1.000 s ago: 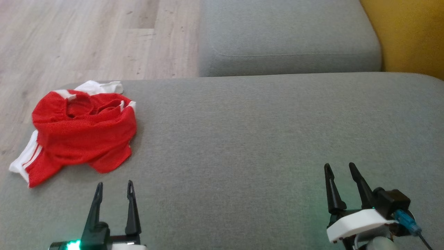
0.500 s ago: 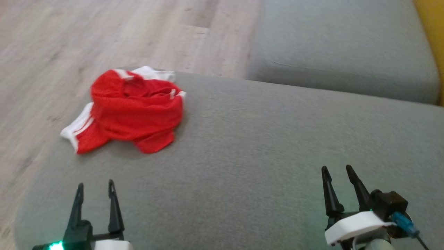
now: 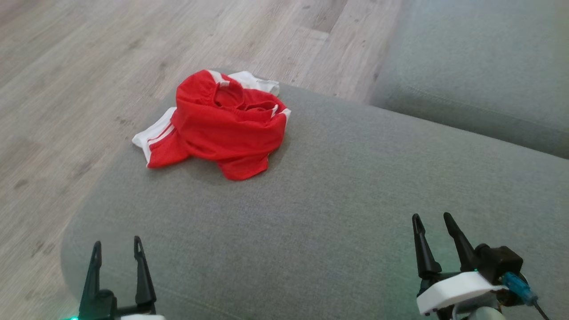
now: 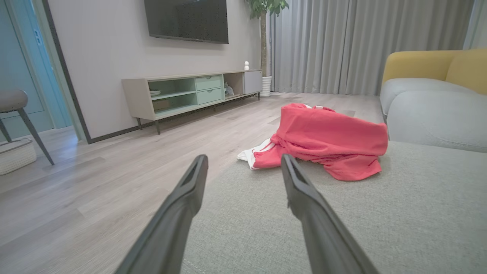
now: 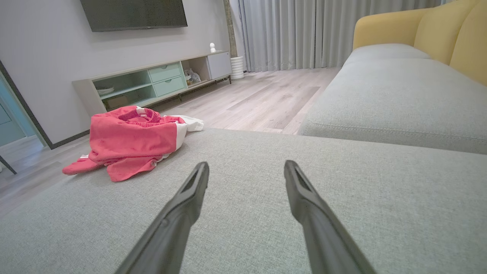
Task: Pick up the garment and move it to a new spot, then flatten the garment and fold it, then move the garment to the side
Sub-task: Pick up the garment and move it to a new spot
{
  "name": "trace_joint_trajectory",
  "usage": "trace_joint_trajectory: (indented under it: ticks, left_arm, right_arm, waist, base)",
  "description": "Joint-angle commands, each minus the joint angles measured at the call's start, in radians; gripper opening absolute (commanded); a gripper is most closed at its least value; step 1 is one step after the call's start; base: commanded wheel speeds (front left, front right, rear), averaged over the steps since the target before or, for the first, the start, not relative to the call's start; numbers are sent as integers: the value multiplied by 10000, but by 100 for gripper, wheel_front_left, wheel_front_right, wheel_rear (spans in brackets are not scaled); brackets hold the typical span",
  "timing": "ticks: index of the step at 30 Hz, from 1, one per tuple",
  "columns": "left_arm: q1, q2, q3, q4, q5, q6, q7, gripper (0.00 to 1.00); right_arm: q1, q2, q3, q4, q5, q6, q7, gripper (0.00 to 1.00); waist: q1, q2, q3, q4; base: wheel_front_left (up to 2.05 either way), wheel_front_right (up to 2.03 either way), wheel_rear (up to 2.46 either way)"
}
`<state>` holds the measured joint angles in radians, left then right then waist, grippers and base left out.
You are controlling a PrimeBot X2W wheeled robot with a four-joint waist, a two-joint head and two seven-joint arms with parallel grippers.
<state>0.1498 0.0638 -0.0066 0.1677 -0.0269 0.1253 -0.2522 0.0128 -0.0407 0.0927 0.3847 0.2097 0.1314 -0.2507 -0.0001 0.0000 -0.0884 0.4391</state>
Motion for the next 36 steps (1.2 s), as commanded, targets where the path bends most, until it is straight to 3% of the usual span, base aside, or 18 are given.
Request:
trace_joint_trajectory:
  ticks: [1,11,16,18,22,28,36]
  left_arm:
    - [-402,-34,252,-440,39,174,-95,100]
    - [-1160,30,559,-1513,5,456,-95,100]
    - [-2963,446,671,-2148,19,200,-95,100]
    - [-3920,708,678,-2053,-89,-95,-95,100]
    - [-6250,1290,345,-534,-223,-970,-82,100]
    - [-9882,1346,-312,2907,-647,-2016,852,100]
    - [-12406,1399,-1417,7208,-805,-2513,1897,100]
  right_arm:
    - [-316,-95,156,-263,-78,-7,-111,100]
    - [-391,-95,-242,-335,-892,-7,-111,100]
    - [-635,-95,-789,-653,-1830,-7,-111,100]
    - [-779,-95,-965,-778,-2248,-7,-111,100]
    - [-1089,-95,-1363,-1085,-3121,-7,-111,100]
    - [-1331,-369,-1877,-1683,-3849,-7,-111,100]
    - [-1428,-913,-1871,-2125,-3937,-7,-111,100]
  waist:
    - [1,0,154,135]
    - [1,0,923,436]
    - [1,0,2125,425]
    - [1,0,2640,394]
    - [1,0,3584,374]
    - [1,0,4621,305]
    - [1,0,5440,-203]
  base:
    - [0,0,0]
    - [0,0,0]
    - [0,0,0]
    - [0,0,0]
    - [0,0,0]
    - [0,0,0]
    - [0,0,0]
